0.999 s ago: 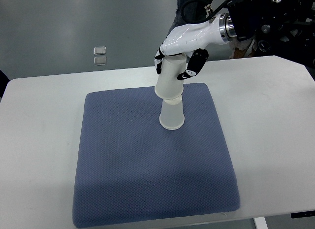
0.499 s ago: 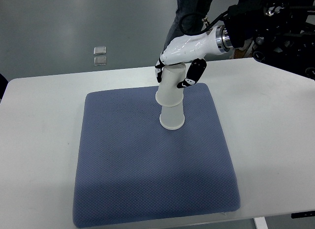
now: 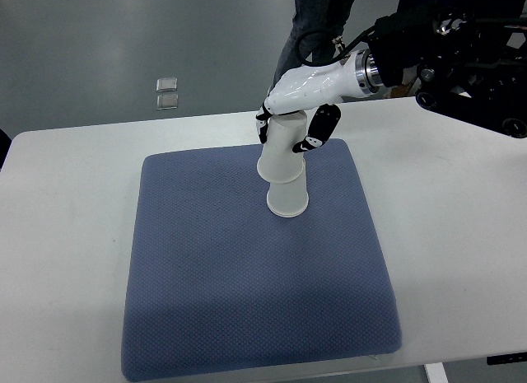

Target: Stack paper cups

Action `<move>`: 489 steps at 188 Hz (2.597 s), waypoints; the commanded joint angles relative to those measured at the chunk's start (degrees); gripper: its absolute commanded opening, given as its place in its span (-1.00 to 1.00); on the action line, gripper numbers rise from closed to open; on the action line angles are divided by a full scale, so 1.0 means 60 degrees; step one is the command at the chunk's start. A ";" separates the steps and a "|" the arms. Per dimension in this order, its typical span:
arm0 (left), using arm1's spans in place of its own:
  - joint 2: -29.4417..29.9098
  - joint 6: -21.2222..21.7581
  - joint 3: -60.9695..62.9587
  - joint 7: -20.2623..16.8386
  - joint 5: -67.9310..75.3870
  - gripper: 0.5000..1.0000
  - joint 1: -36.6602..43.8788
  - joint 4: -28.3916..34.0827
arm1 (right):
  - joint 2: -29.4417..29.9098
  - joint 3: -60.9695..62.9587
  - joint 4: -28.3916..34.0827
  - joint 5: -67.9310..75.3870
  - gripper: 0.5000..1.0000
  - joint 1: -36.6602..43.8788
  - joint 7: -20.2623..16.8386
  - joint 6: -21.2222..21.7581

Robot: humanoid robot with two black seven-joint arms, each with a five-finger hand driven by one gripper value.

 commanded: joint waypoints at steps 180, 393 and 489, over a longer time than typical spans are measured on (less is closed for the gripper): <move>0.0000 -0.0013 0.0000 0.0000 0.0000 1.00 0.0000 -0.0011 | 0.0231 0.0015 -0.0291 -0.0094 0.30 -0.0472 -0.0004 -0.0220; 0.0000 0.0001 0.0000 0.0000 0.0000 1.00 0.0000 -0.0011 | 0.0011 0.2051 -0.4598 0.4476 0.64 -0.1526 -0.0034 -0.0293; 0.0000 -0.0014 0.0000 0.0000 0.0000 1.00 0.0000 0.0003 | 0.0758 0.2153 -0.4832 1.3222 0.64 -0.3108 -0.1059 -0.1890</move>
